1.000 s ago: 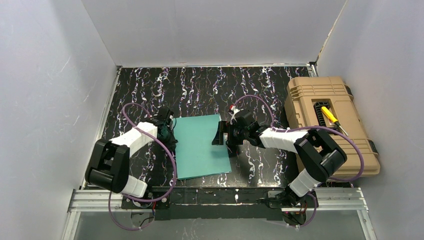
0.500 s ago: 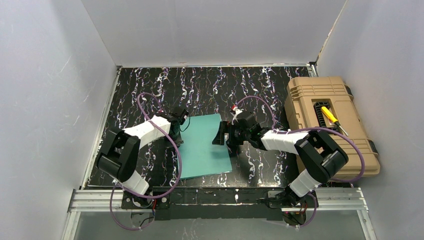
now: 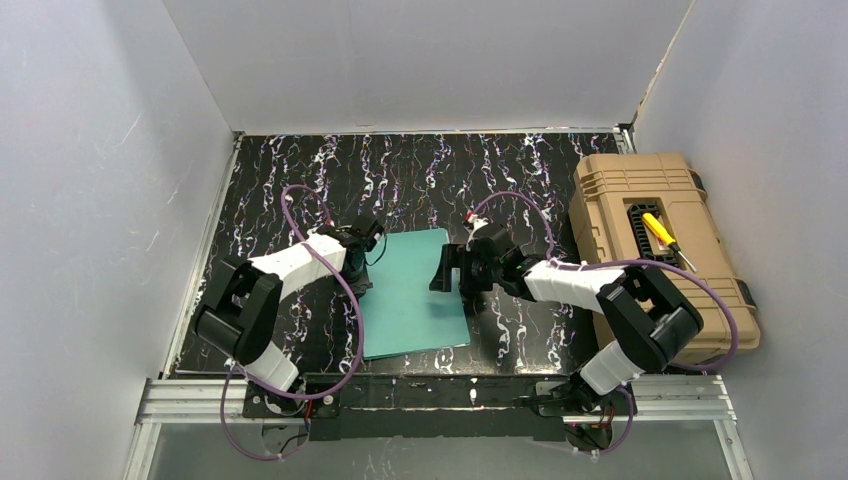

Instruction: Put the files into the folder

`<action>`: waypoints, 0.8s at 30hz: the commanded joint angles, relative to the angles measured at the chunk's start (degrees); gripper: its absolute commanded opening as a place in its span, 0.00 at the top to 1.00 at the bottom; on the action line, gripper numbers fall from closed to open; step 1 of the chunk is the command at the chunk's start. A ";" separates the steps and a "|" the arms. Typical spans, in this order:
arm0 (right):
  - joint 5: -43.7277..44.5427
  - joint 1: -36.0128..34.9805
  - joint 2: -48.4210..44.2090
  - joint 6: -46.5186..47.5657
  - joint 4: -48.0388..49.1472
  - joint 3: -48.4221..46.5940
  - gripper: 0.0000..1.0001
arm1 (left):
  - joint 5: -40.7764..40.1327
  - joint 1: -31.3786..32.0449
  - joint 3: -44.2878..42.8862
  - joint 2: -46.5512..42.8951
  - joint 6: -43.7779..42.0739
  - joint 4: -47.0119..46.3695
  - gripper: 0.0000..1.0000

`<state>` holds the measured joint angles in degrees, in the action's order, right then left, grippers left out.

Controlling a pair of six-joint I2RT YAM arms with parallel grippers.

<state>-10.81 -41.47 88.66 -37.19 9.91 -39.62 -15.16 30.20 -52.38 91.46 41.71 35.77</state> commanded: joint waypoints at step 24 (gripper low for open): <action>16.43 -0.64 -13.12 10.85 -28.40 -7.44 0.01 | 10.02 0.88 3.59 -19.82 -1.95 3.65 0.67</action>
<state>2.44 -41.93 79.02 -28.64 -14.66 -44.16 -8.05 30.87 -50.19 76.44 40.64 37.76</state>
